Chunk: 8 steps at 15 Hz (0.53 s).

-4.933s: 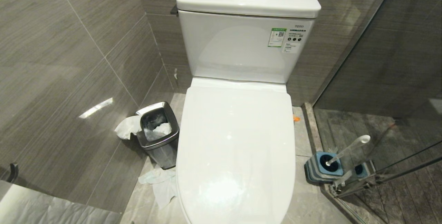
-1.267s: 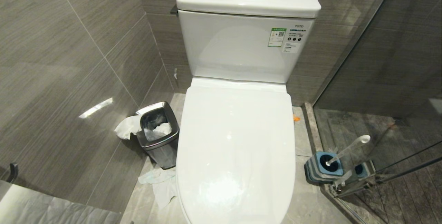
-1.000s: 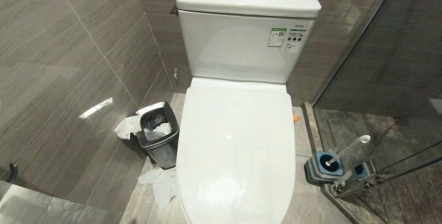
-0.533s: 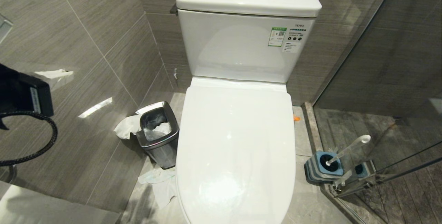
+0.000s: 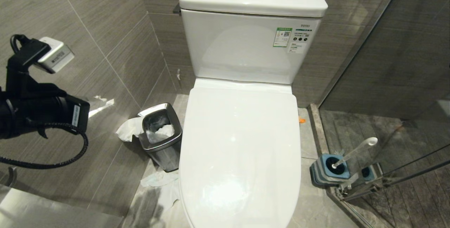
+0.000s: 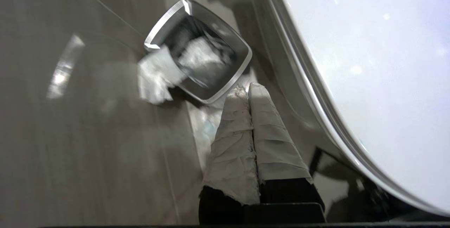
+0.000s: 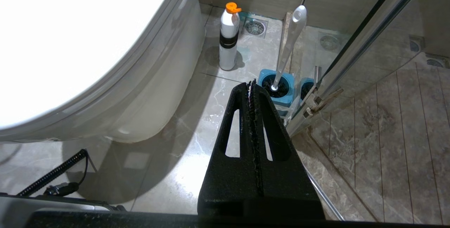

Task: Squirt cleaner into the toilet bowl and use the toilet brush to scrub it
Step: Use the left hand to lift the toilet lid slightly

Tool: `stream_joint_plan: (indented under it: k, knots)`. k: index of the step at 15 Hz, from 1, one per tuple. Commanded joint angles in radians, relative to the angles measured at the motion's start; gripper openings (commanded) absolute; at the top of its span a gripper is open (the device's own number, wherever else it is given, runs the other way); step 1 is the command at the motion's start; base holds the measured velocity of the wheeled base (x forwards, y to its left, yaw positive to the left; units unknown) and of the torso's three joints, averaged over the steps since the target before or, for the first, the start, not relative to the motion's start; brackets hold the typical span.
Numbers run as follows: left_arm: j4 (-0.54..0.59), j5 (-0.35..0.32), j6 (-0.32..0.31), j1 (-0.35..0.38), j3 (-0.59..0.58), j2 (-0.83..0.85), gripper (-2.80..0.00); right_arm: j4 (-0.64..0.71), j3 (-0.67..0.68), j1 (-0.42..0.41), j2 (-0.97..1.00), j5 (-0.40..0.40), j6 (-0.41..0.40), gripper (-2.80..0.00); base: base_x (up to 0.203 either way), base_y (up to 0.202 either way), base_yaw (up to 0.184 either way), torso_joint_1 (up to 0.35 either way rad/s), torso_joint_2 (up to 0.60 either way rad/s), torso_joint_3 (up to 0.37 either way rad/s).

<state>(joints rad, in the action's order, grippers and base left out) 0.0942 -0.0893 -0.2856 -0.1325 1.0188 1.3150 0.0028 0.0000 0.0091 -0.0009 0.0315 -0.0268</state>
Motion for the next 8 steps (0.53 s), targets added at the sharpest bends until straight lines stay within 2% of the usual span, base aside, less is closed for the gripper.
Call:
stream_joint_plan:
  k: [1, 5, 8]
  knots:
    - [0.123, -0.014, 0.003, -0.030, 0.023, 0.012, -2.80, 0.000, 0.000, 0.000, 0.001, 0.001, -0.001, -2.80, 0.000, 0.000, 0.000, 0.000, 0.00, 0.000]
    - [0.228, -0.044, 0.009, -0.051, 0.019, 0.020, -2.80, 0.000, 0.000, 0.000, 0.001, 0.001, -0.001, -2.80, 0.000, 0.000, 0.000, 0.000, 0.00, 0.000]
    - [0.278, -0.041, 0.056, -0.089, 0.017, 0.056, -2.80, 0.000, 0.000, 0.000, 0.001, 0.001, -0.001, -2.80, 0.000, 0.000, 0.000, 0.000, 0.00, 0.000]
